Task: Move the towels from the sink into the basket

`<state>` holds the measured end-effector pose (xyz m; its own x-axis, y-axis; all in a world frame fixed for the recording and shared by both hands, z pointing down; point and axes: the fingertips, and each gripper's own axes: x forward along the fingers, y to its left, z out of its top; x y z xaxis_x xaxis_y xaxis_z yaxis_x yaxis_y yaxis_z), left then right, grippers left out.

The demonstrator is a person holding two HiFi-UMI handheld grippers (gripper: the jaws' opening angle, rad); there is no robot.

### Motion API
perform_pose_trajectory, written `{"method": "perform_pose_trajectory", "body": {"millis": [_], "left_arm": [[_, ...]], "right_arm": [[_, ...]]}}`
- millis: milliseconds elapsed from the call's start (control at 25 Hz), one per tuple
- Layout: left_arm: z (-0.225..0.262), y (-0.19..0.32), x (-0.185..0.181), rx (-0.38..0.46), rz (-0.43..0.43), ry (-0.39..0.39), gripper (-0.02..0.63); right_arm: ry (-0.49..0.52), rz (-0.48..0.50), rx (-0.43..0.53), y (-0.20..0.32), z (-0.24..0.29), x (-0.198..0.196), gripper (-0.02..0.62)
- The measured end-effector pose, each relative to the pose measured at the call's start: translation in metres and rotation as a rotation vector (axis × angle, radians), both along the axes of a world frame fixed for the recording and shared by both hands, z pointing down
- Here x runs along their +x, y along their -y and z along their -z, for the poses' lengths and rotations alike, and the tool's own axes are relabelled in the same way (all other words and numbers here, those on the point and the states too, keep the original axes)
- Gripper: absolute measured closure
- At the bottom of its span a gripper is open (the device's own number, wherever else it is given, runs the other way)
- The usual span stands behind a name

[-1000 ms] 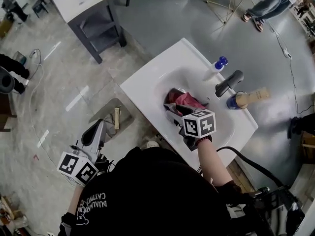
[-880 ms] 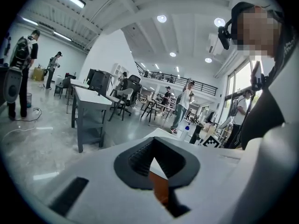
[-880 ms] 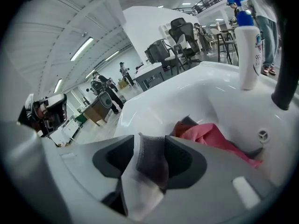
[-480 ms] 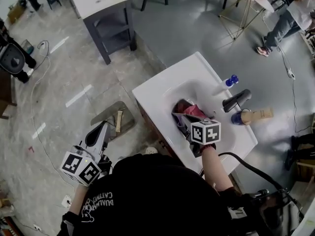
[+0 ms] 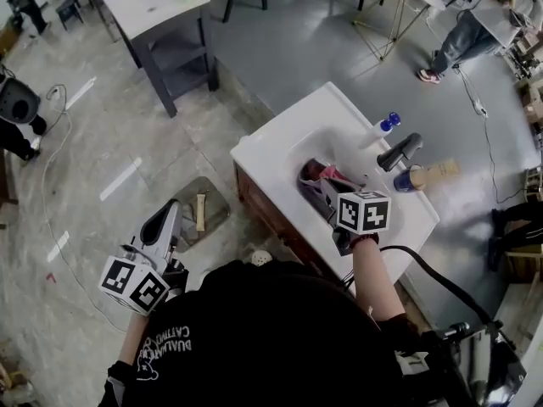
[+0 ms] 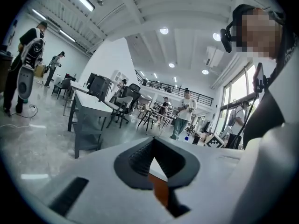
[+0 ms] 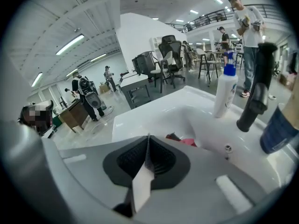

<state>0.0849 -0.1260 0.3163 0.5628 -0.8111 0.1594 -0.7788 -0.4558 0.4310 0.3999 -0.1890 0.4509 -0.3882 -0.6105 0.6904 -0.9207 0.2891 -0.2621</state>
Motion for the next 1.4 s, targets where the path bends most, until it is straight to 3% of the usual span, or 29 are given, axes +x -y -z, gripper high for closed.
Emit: {"method": "perform_pose_trajectory", "body": {"millis": [160, 360, 800, 1040, 1400], "left_arm": [[0.008, -0.007, -0.032, 0.017, 0.001, -0.009, 0.601], [0.013, -0.016, -0.074, 0.035, 0.017, -0.025, 0.600], [0.000, -0.036, -0.133, 0.033, 0.022, -0.049, 0.601], [0.001, -0.045, -0.162, 0.036, 0.017, -0.065, 0.601], [0.003, -0.082, -0.218, 0.027, 0.056, -0.070, 0.601]], "right_arm": [[-0.032, -0.088, 0.092, 0.008, 0.038, 0.001, 0.578], [0.002, -0.166, 0.226, 0.015, 0.091, -0.013, 0.578], [0.067, -0.113, 0.521, 0.017, 0.206, -0.098, 0.578], [0.083, -0.018, 0.553, 0.007, 0.228, -0.161, 0.578], [0.116, 0.109, 0.479, -0.012, 0.202, -0.256, 0.578]]}}
